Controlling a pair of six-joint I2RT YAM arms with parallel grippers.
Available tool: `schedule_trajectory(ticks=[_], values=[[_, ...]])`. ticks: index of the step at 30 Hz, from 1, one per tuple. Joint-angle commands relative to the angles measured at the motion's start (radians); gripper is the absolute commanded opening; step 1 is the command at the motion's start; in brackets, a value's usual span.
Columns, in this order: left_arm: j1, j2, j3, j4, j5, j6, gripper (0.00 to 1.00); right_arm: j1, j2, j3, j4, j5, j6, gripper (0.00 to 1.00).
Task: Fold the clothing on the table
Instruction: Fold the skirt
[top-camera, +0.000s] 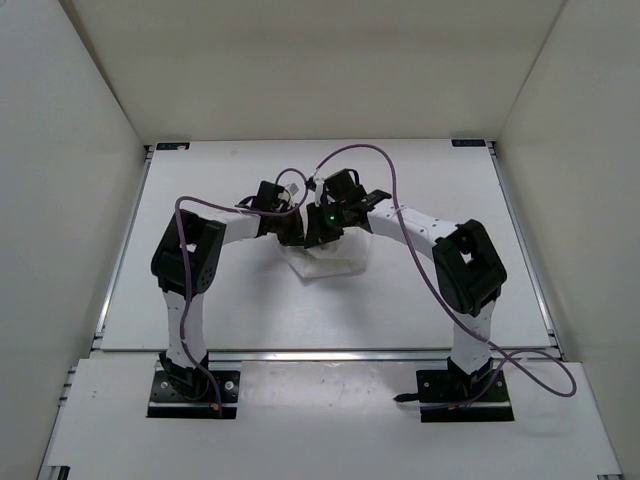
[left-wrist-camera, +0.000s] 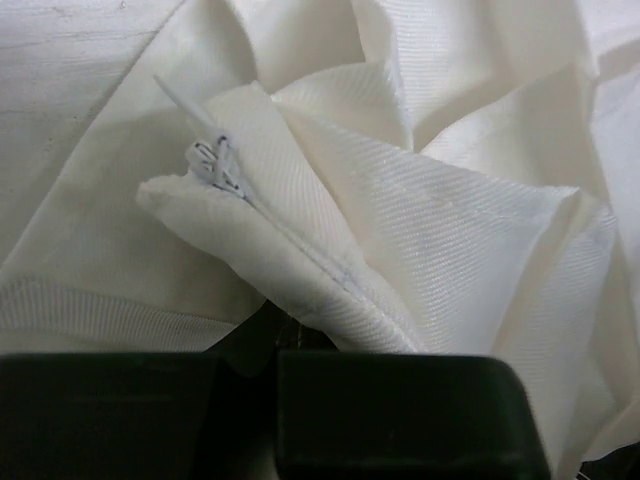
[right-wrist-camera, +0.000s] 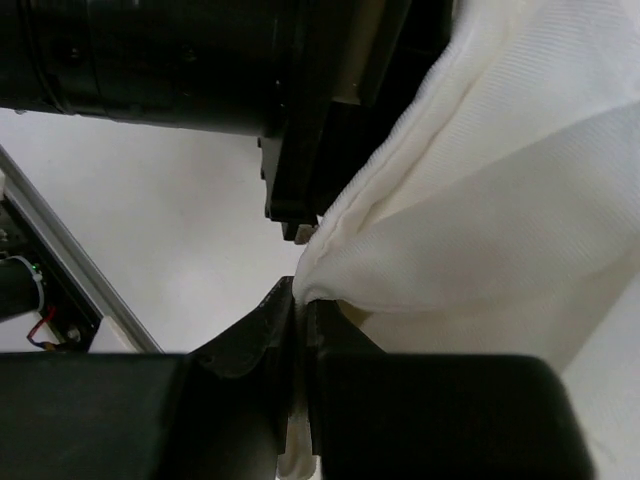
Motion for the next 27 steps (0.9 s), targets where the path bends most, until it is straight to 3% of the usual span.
schedule_trajectory(ticks=[1, 5, 7, 14, 15, 19, 20, 21, 23, 27], values=[[0.003, 0.039, -0.068, -0.063, -0.006, 0.005, 0.0, 0.035, 0.01, 0.04, 0.102, -0.089, 0.047, 0.0], [0.018, 0.035, -0.092, -0.046, 0.024, -0.004, 0.0, 0.062, 0.064, 0.091, 0.029, -0.077, 0.03, 0.04], [0.035, 0.019, -0.111, -0.034, 0.043, -0.009, 0.0, 0.058, 0.063, 0.104, -0.005, -0.057, 0.016, 0.27], [0.139, -0.132, -0.132, -0.009, 0.146, -0.034, 0.02, -0.005, -0.094, 0.147, -0.019, -0.07, 0.012, 0.53], [0.147, -0.177, -0.128, -0.024, 0.144, -0.037, 0.03, -0.004, -0.13, 0.154, -0.016, -0.063, 0.007, 0.53], [0.254, -0.324, -0.121, 0.003, 0.133, -0.078, 0.2, -0.028, -0.239, 0.106, 0.024, 0.049, 0.007, 0.45], [0.282, -0.377, -0.118, 0.009, 0.129, -0.084, 0.27, -0.051, -0.256, 0.091, 0.03, 0.064, 0.004, 0.33], [0.3, -0.392, -0.117, 0.017, 0.121, -0.092, 0.32, -0.063, -0.279, 0.047, 0.044, 0.077, 0.015, 0.13], [0.302, -0.456, -0.102, 0.02, 0.115, -0.095, 0.39, -0.112, -0.295, -0.03, 0.061, 0.051, 0.023, 0.0], [0.227, -0.497, -0.088, 0.015, 0.095, -0.087, 0.4, -0.145, -0.264, -0.191, 0.079, 0.032, 0.035, 0.01]])
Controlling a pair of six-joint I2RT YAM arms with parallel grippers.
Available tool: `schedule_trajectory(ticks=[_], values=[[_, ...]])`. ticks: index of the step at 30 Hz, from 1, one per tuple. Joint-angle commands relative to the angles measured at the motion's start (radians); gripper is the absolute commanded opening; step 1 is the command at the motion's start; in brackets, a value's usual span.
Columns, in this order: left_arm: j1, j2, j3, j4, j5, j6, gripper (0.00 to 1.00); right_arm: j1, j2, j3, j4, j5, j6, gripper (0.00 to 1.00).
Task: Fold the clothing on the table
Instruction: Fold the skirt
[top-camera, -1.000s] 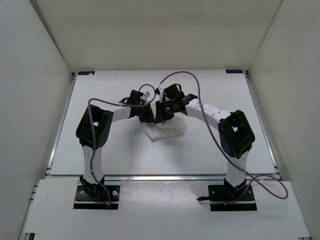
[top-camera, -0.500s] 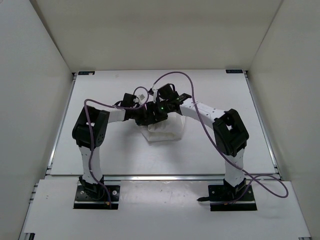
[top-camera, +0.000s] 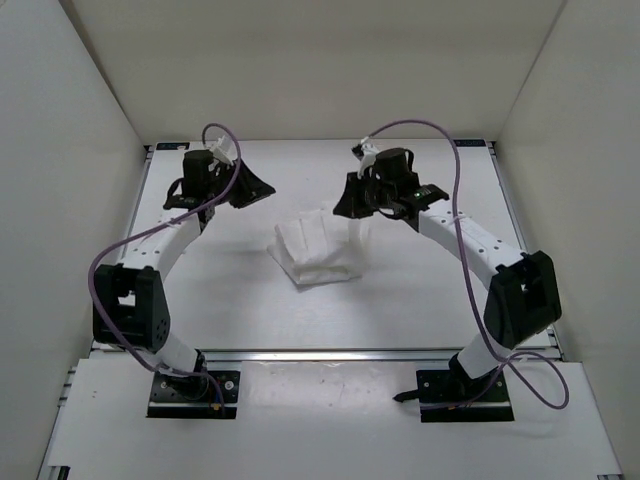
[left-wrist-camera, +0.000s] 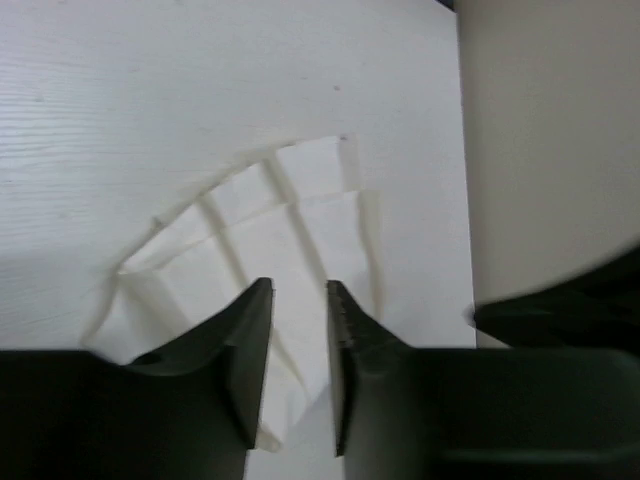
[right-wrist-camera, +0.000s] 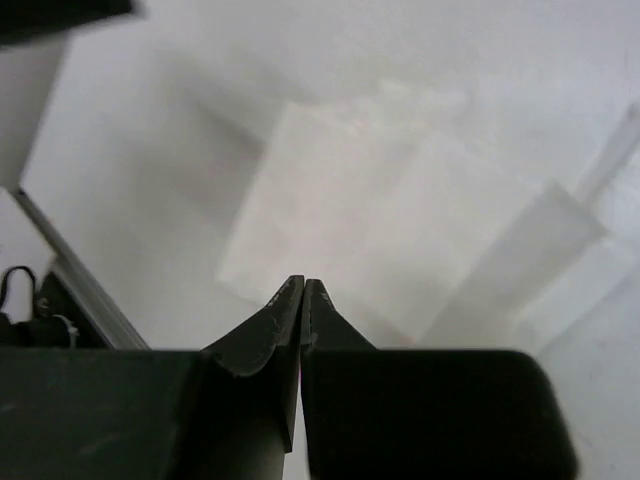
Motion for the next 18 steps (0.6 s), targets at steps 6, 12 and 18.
schedule_trajectory(ticks=[6, 12, 18], values=[[-0.255, -0.083, -0.175, 0.082, -0.051, -0.059, 0.0, -0.024, 0.13, -0.288, 0.118, -0.035, 0.028, 0.0], [-0.358, -0.112, -0.368, 0.071, -0.135, -0.068, 0.0, -0.05, 0.137, -0.388, 0.201, -0.079, 0.041, 0.0], [-0.405, -0.011, -0.424, 0.046, -0.2, -0.042, 0.0, -0.081, 0.105, -0.373, 0.217, -0.11, 0.043, 0.0]])
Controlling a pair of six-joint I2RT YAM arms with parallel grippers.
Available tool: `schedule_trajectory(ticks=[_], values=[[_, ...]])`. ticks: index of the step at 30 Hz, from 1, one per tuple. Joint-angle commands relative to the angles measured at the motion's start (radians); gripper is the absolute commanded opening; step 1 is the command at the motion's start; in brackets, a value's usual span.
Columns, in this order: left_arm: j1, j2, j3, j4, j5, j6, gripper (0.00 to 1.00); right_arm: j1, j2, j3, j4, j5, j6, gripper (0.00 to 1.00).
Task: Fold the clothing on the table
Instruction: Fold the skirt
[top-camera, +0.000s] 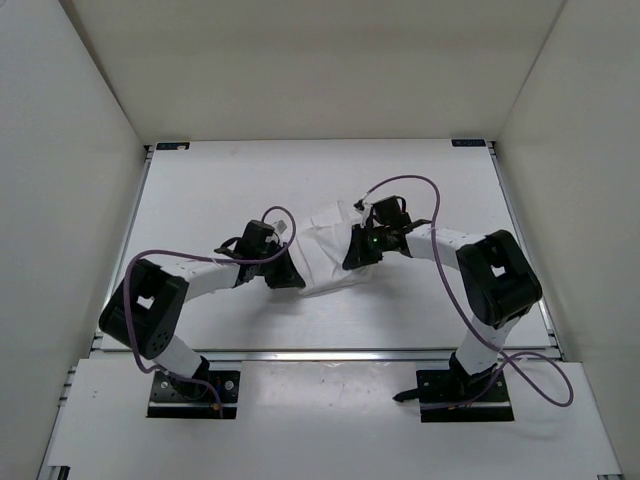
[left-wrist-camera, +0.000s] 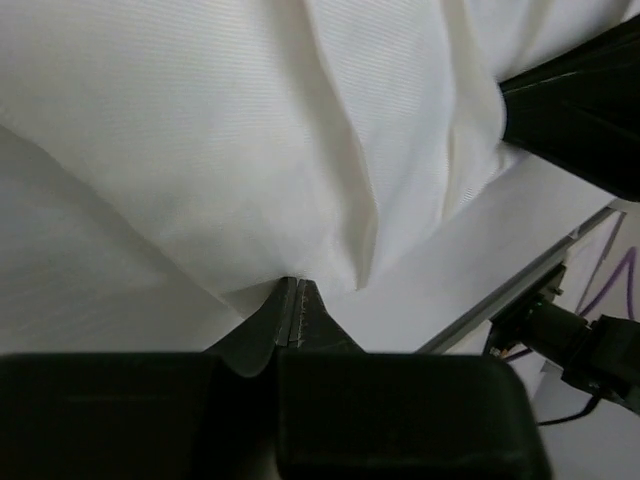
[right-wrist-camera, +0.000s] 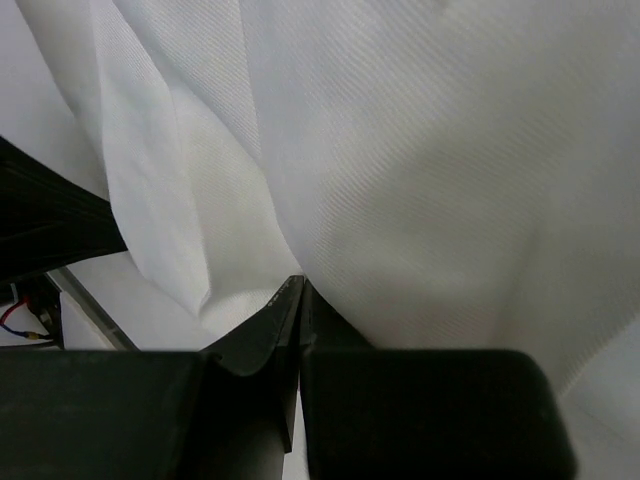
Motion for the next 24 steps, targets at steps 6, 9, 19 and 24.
schedule_trajectory(ticks=[6, 9, 19, 24], values=[[0.012, 0.028, 0.113, -0.084, -0.054, 0.076, 0.06, -0.095, -0.139, 0.173, -0.036, -0.037, -0.032, 0.22], [0.034, -0.045, 0.205, -0.153, -0.059, 0.11, 0.28, -0.13, -0.22, 0.231, -0.058, -0.031, -0.05, 0.55], [0.093, -0.188, 0.358, -0.42, -0.35, 0.292, 0.92, -0.218, -0.24, 0.204, -0.274, 0.12, -0.222, 0.84], [0.064, -0.178, 0.289, -0.503, -0.44, 0.329, 0.99, -0.179, -0.24, 0.096, -0.259, 0.162, -0.208, 0.85]])
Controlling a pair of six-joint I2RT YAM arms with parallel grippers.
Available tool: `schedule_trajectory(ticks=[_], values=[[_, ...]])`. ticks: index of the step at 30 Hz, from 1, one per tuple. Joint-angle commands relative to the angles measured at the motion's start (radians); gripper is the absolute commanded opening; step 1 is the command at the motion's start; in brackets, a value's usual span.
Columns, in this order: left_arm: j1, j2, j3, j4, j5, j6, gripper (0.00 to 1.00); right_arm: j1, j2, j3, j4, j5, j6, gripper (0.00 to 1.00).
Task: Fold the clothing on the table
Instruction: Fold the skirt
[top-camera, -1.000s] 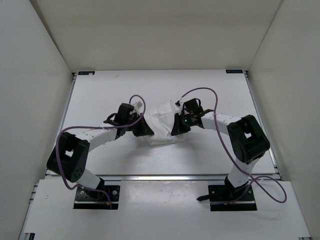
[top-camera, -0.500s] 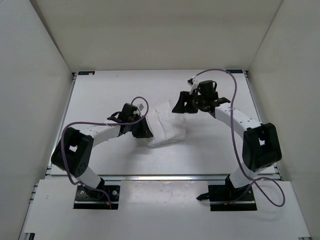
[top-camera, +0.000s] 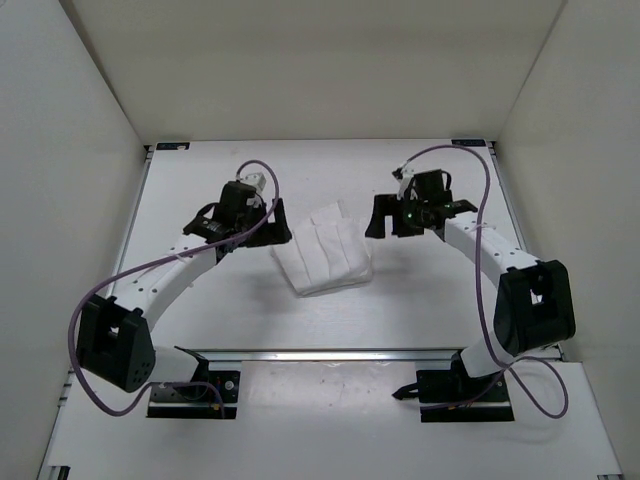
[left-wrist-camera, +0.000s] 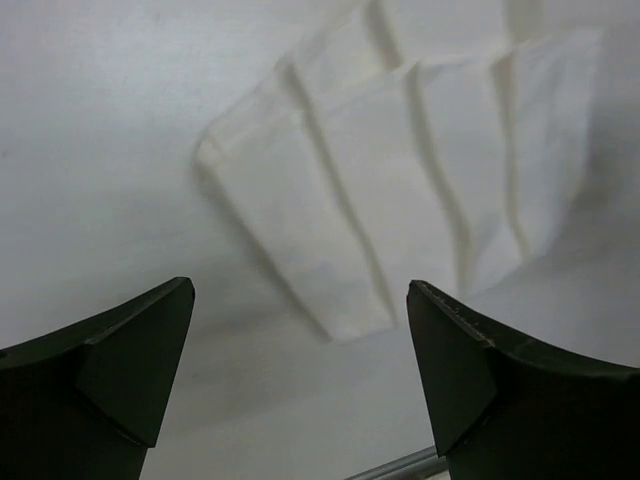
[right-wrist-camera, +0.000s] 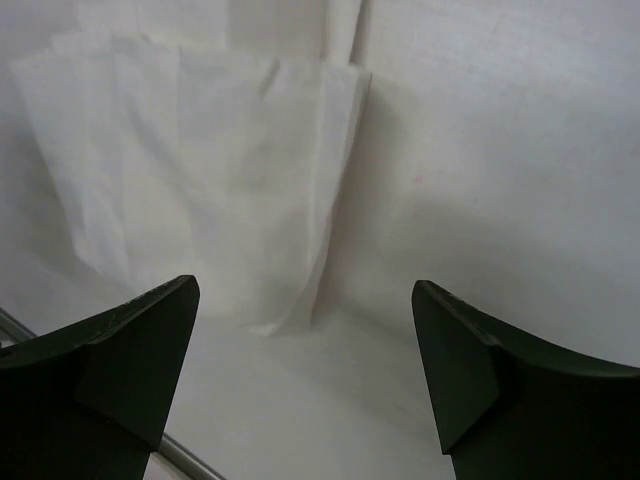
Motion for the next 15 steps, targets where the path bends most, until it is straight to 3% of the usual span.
schedule_trajectory(ticks=[1, 15], values=[[-0.007, 0.011, -0.058, -0.15, -0.095, 0.055, 0.99, 0.017, 0.0, -0.057, -0.023, 0.018, -0.015, 0.85], [-0.013, -0.098, -0.149, -0.184, -0.164, 0.079, 0.98, 0.049, -0.058, -0.15, 0.037, 0.055, 0.034, 0.85]])
